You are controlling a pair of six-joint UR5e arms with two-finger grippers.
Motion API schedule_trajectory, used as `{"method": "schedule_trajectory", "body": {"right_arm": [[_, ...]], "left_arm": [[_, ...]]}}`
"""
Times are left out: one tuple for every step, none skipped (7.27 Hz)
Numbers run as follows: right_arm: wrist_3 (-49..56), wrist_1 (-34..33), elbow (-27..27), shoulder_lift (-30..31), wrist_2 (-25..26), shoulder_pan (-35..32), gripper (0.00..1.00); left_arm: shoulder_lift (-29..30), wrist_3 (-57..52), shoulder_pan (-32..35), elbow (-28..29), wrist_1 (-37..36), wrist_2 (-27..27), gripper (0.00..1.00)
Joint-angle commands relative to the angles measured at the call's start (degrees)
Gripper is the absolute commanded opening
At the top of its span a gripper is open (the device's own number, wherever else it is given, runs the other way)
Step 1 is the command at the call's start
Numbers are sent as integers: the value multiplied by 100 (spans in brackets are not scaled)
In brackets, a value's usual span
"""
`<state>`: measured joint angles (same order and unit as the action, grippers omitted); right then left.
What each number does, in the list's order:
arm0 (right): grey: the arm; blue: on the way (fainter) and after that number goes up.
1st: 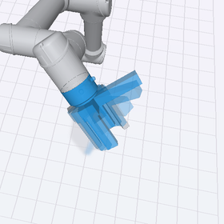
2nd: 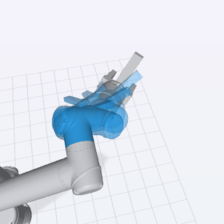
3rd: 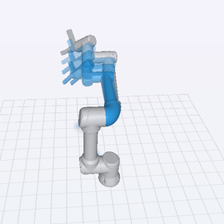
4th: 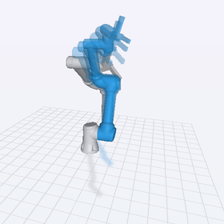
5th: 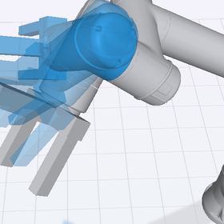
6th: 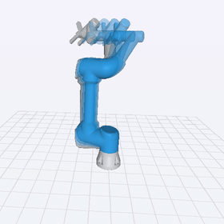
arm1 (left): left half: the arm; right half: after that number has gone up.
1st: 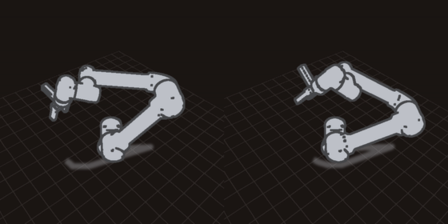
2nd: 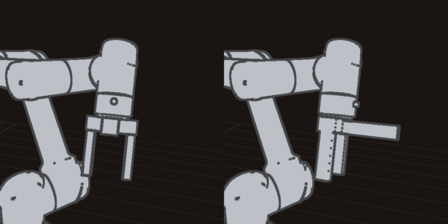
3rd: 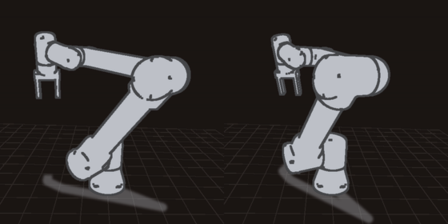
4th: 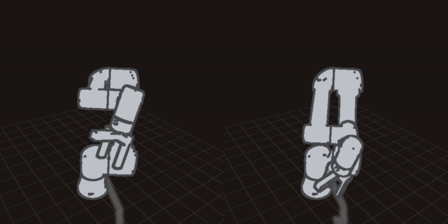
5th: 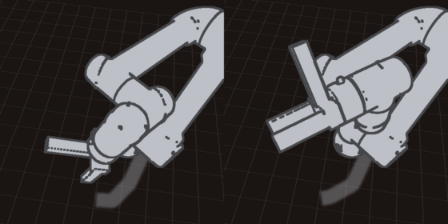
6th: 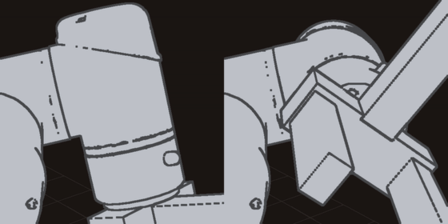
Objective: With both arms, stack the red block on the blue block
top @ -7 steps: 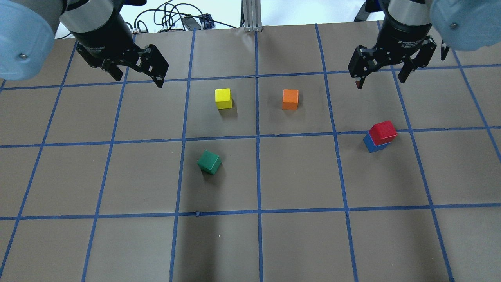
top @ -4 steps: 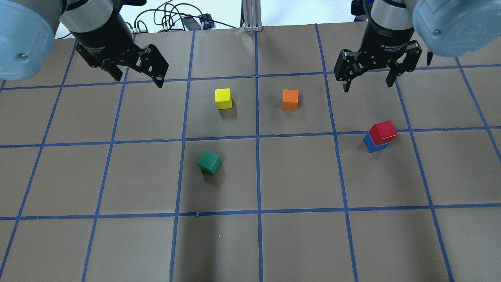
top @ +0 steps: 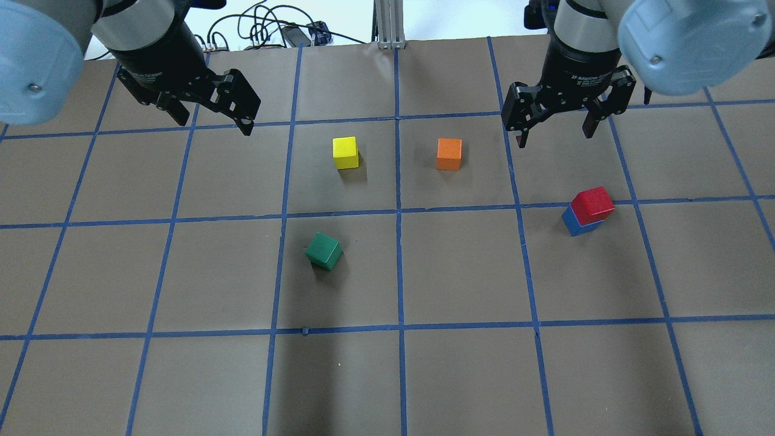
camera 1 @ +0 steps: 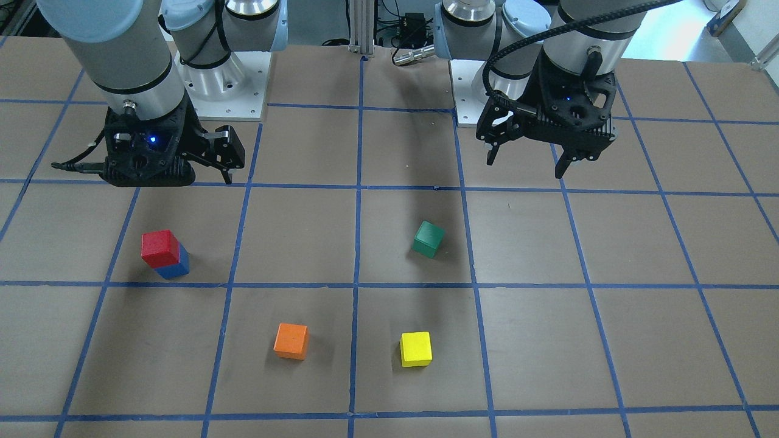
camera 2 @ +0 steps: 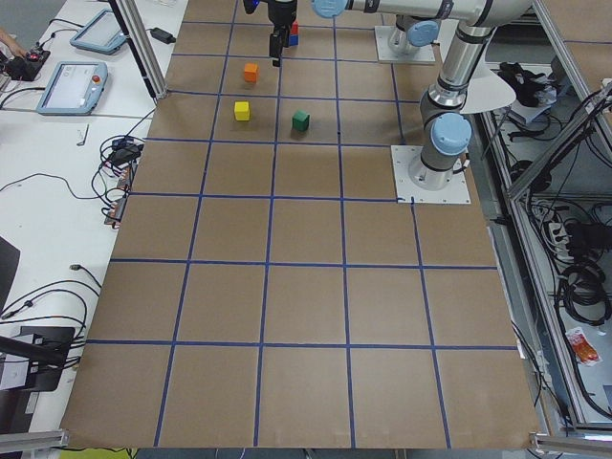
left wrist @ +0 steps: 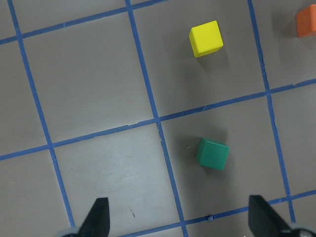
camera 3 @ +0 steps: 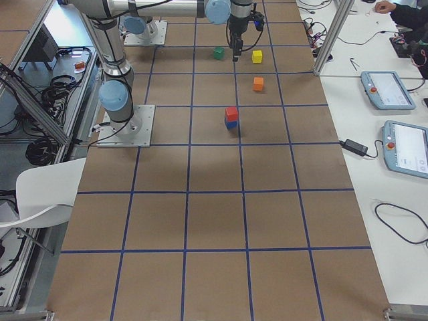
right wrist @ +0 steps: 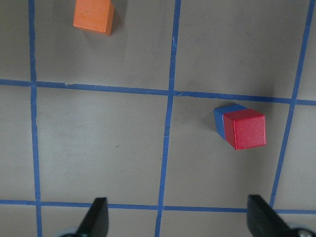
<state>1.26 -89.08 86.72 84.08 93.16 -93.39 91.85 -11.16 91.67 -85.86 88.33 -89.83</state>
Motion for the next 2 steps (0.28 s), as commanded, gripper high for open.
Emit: {"method": "schedule_trajectory", "body": {"right_arm": [[6,-12,12,47,1,-4,100],[-3,-21,12,38,1,-4,100]], "left_arm": [[0,0,0,8,0,0,100],[0,0,0,-1,0,0,100]]}}
